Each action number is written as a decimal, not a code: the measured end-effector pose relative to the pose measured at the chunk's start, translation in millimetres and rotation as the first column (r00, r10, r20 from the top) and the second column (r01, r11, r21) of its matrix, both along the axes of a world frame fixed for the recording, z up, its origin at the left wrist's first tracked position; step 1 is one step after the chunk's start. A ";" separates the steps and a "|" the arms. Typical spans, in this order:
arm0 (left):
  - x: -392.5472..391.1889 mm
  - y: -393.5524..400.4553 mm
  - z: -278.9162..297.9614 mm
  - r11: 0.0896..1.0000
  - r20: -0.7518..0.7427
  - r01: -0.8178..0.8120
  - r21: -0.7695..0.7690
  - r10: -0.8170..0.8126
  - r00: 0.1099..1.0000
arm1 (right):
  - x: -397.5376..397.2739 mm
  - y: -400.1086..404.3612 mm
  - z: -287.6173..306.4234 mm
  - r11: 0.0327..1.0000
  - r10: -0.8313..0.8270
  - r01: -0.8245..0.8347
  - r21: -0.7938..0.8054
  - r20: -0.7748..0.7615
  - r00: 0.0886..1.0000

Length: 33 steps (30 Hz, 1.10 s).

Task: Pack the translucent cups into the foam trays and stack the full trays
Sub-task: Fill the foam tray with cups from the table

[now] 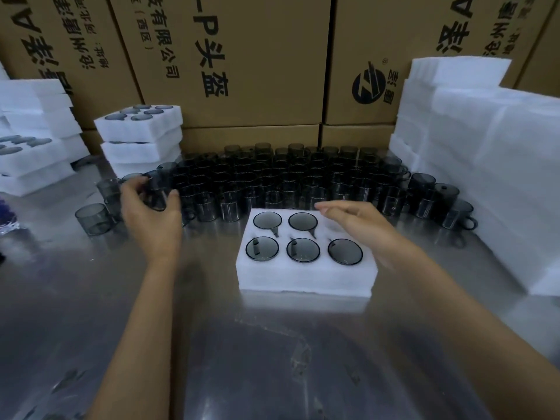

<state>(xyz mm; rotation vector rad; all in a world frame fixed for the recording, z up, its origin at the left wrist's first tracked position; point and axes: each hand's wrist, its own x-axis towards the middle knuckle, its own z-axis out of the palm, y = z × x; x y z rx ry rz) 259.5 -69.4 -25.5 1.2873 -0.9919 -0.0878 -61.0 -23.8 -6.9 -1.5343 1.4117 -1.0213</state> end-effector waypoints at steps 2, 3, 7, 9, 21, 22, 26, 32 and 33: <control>-22.3 8.2 18.3 0.942 -0.250 0.334 -0.030 -0.330 0.910 | -3.4 -3.5 2.8 0.997 -0.043 0.047 -0.059 0.068 0.997; -36.4 12.8 25.1 0.871 -0.344 0.488 -0.051 -0.474 0.811 | -2.7 -3.8 4.3 0.995 -0.047 0.055 -0.078 0.097 0.994; -93.4 23.4 31.9 0.476 -0.465 0.877 -0.066 -0.792 0.395 | 5.0 -7.7 10.3 0.996 0.031 -0.008 -0.088 0.258 0.966; -112.4 25.3 31.9 0.290 -0.474 0.955 -0.066 -0.851 0.226 | 4.7 -10.5 12.2 0.997 0.056 -0.027 -0.077 0.403 0.914; -179.9 -0.9 27.8 0.596 -0.223 0.752 0.282 -0.722 0.655 | -32.5 -4.9 -30.8 0.937 -0.144 0.250 -0.246 0.381 0.913; -182.2 -3.2 27.0 0.581 -0.190 0.751 0.314 -0.737 0.649 | -32.7 -4.1 -31.8 0.940 -0.147 0.237 -0.247 0.332 0.932; -189.1 -5.9 17.0 0.449 -0.104 0.761 0.468 -0.827 0.552 | -46.2 1.0 -27.1 0.943 -0.176 0.216 -0.255 0.168 0.970; -187.7 -4.4 11.5 0.412 -0.026 0.736 0.537 -0.864 0.503 | -52.2 7.0 -25.9 0.969 -0.135 0.124 -0.214 -0.037 0.990; -187.0 -3.7 11.3 0.414 -0.013 0.731 0.542 -0.866 0.500 | -52.0 7.7 -26.6 0.970 -0.137 0.118 -0.212 -0.078 0.988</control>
